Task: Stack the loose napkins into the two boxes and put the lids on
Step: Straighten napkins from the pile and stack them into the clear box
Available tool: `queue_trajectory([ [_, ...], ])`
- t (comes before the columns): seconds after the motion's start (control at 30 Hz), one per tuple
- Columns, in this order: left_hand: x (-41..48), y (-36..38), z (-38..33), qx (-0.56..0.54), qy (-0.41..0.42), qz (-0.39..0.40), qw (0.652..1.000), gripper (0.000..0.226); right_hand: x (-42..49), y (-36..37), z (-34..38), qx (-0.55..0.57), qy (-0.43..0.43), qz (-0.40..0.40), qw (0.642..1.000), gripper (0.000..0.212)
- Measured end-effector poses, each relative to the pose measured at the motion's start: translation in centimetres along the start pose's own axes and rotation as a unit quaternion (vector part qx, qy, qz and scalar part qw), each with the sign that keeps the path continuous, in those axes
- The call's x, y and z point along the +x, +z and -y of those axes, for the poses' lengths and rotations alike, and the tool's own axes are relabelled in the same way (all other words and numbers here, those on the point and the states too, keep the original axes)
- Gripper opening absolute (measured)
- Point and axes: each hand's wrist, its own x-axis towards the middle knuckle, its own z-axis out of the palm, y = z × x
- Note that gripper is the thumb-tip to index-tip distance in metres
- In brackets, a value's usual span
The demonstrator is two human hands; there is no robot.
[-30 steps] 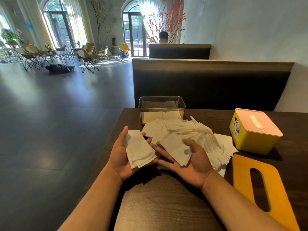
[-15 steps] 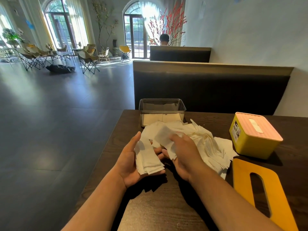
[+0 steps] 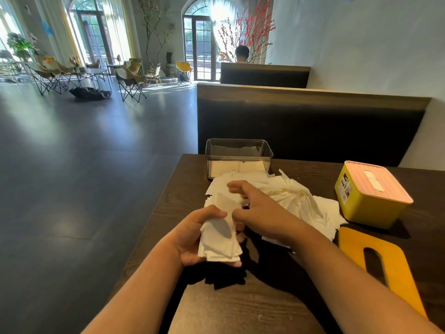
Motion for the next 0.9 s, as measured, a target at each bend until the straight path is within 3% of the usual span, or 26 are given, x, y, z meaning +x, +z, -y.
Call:
queue_trajectory([
  [0.07,-0.2,0.0,0.3,0.051,-0.033,0.039,0.997,0.048,-0.8,-1.0,-0.8,0.026,-0.027,0.096,0.995,0.070],
  [0.13,-0.2,0.5,0.6,0.110,-0.058,0.064,0.990,0.047,-1.9,-1.5,-1.5,0.024,-0.058,0.125,0.990,0.064],
  [0.3,0.3,2.2,-0.4,0.255,-0.122,0.054,0.958,0.059,-4.4,-0.5,-3.3,0.021,-0.124,0.030,0.992,0.050],
  [0.47,0.0,4.8,-2.2,0.359,-0.141,0.001,0.923,0.059,-5.7,0.5,-5.4,0.082,-0.130,-0.034,0.988,0.050],
  [0.57,-0.6,6.0,-3.6,0.454,-0.145,-0.016,0.879,0.070,-5.8,0.4,-6.2,0.114,-0.124,-0.060,0.984,0.053],
  [0.7,-1.9,6.1,-3.2,0.614,-0.012,-0.146,0.775,0.052,-5.3,0.3,-6.8,0.173,-0.102,-0.107,0.974,0.044],
  [0.8,-2.2,4.5,0.2,0.552,0.123,-0.267,0.780,0.042,-4.7,1.2,-7.3,0.170,-0.091,-0.124,0.973,0.038],
  [0.9,-1.1,3.5,4.7,0.423,0.214,-0.348,0.808,0.055,-4.4,2.2,-7.6,0.143,-0.075,-0.107,0.981,0.054],
])
